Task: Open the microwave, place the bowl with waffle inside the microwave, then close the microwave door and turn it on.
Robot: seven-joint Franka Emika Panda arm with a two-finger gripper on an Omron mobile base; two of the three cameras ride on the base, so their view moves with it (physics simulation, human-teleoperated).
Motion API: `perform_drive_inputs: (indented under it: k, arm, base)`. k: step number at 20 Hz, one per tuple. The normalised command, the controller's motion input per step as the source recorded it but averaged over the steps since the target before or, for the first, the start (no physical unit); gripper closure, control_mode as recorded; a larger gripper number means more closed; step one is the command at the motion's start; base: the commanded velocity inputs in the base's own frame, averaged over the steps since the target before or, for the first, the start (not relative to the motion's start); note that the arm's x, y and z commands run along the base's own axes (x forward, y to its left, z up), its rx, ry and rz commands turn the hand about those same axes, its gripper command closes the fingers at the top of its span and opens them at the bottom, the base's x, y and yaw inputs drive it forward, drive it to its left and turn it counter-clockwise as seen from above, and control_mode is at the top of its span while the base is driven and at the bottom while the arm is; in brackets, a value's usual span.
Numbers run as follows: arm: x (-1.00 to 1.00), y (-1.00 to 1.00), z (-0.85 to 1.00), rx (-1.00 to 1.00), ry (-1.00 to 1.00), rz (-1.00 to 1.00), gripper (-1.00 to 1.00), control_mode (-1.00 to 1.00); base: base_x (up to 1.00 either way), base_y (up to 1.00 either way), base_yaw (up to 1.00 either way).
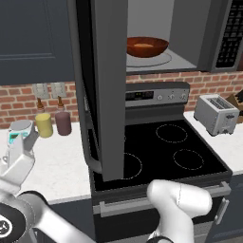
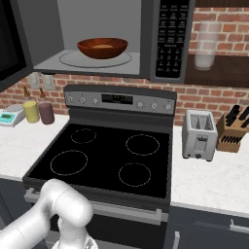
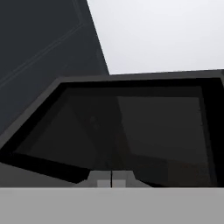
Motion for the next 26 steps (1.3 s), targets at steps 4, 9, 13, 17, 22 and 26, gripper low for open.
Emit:
perform_drive_inputs:
  k: [4, 9, 13, 17, 22, 26]
  arm:
    - [-0.11, -0.89, 0.49, 0.03, -0.07, 0.03, 1.00, -1.00]
    - [0.00, -1.00, 0.09, 0.12, 0.00, 0.16, 1.00, -1.00]
    - [-0.01, -1.00, 0.14, 0.10, -0.02, 0.17, 1.00, -1.00]
    - [-0.09, -1.00, 0.35, 0.07, -0.06, 0.16, 1.00, -1.00]
    - [-0.15, -1.00, 0.57, 0.05, -0.07, 0.14, 1.00, -1.00]
    - [-0.02, -1.00, 0.48, 0.05, -0.02, 0.17, 1.00, -1.00]
  base:
    - [0.00, 0.00, 0.00]
    - [0.00, 0.00, 0.00]
    - [0.00, 0.00, 0.00]
    - [0.00, 0.00, 0.00]
    - [0.00, 0.00, 0.00]
    - [0.00, 0.00, 0.00]
